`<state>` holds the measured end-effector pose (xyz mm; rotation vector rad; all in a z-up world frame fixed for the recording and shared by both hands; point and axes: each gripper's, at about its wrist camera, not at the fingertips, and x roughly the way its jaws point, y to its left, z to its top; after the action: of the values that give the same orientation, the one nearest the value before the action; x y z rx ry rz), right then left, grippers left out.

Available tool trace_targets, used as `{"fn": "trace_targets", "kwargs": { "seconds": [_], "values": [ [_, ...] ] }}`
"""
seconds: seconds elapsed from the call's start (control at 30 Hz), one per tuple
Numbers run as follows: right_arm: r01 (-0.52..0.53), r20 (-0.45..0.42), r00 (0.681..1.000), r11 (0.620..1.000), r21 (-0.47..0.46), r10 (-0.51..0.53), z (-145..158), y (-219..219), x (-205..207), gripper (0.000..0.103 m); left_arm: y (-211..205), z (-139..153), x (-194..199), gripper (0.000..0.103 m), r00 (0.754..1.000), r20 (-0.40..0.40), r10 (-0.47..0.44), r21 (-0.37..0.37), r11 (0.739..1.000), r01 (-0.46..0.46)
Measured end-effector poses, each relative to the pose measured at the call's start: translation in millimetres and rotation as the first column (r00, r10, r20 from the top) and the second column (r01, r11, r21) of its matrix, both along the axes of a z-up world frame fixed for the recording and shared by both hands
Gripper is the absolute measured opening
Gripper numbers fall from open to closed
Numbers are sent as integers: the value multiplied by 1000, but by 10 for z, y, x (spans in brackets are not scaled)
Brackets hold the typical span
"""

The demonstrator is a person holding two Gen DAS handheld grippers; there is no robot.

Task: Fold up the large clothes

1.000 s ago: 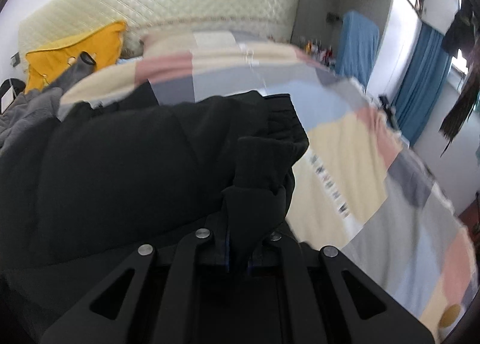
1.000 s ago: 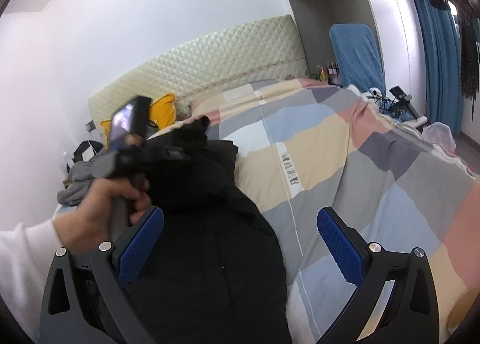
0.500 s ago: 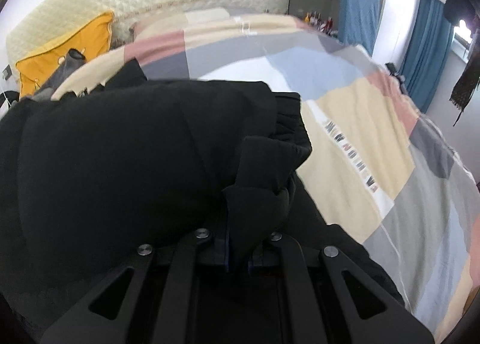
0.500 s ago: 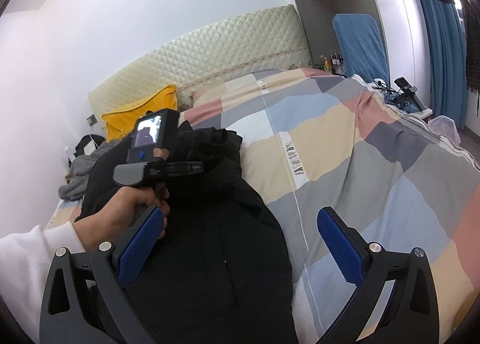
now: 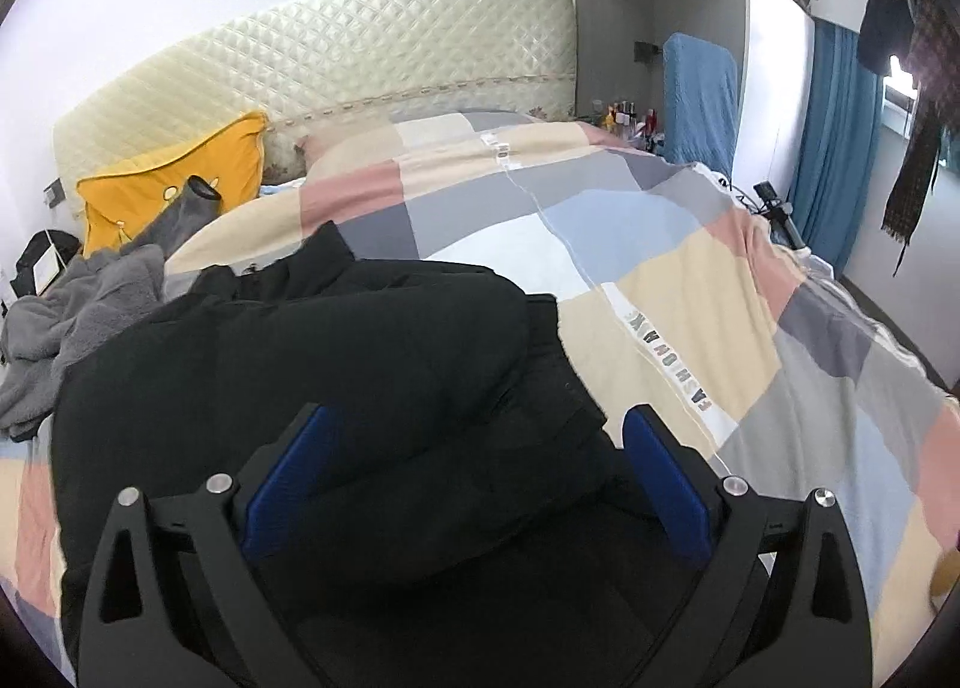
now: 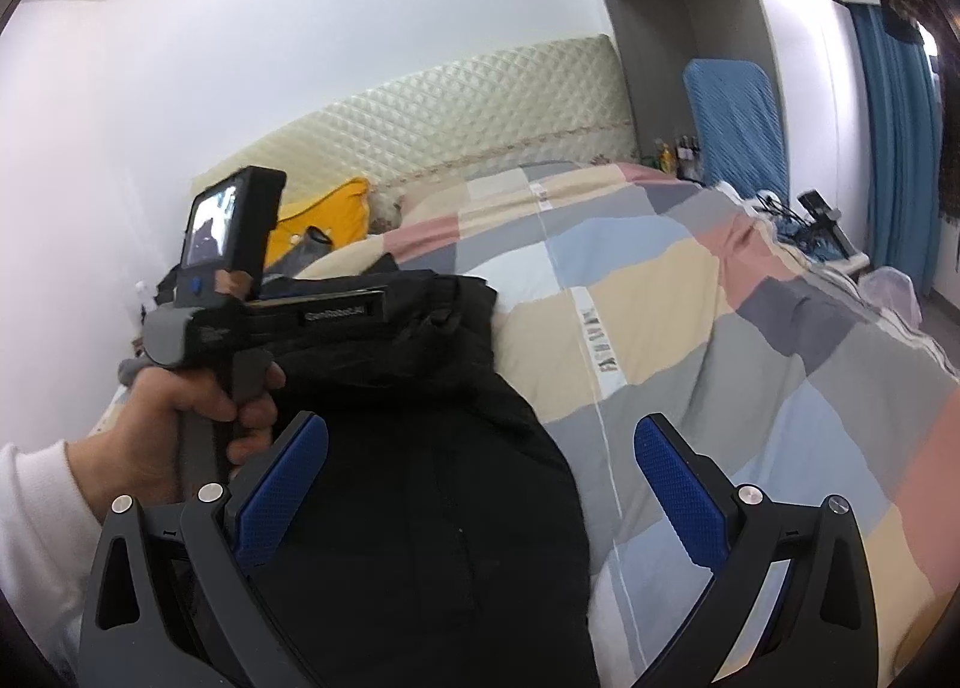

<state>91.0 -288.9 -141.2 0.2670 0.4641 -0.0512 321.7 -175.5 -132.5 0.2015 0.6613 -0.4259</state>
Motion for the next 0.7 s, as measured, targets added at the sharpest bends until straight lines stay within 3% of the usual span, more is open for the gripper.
{"fn": "trace_targets", "kwargs": {
  "seconds": [0.2, 0.37, 0.43, 0.57, 0.67, 0.7],
  "values": [
    [-42, 29, 999, 998, -36, 44, 194, 123, 232, 103, 653, 385, -73, 98, 996, 66, 58, -57, 997, -54],
    [-102, 46, 993, 985, -137, 109, 476, 332, 885, 103, 1349, 589, 12, 98, 979, 105, 172, -115, 980, -160],
    [-129, 43, 990, 980, -151, 137, 530, 419, 1135, 103, 1594, 594, 108, 98, 972, 87, 220, -136, 969, -207],
    [-221, -5, 975, 971, -90, 222, 417, 583, 1748, 101, 1893, 487, 300, 98, 958, 45, 284, -137, 951, -276],
    [-247, -31, 969, 969, -32, 246, 253, 676, 2161, 86, 2008, 348, 474, 98, 948, 38, 316, -96, 945, -311],
    [-257, -29, 966, 966, -27, 256, 230, 704, 2223, 86, 2023, 301, 531, 98, 946, 43, 320, -84, 945, -316]
  ]
}}
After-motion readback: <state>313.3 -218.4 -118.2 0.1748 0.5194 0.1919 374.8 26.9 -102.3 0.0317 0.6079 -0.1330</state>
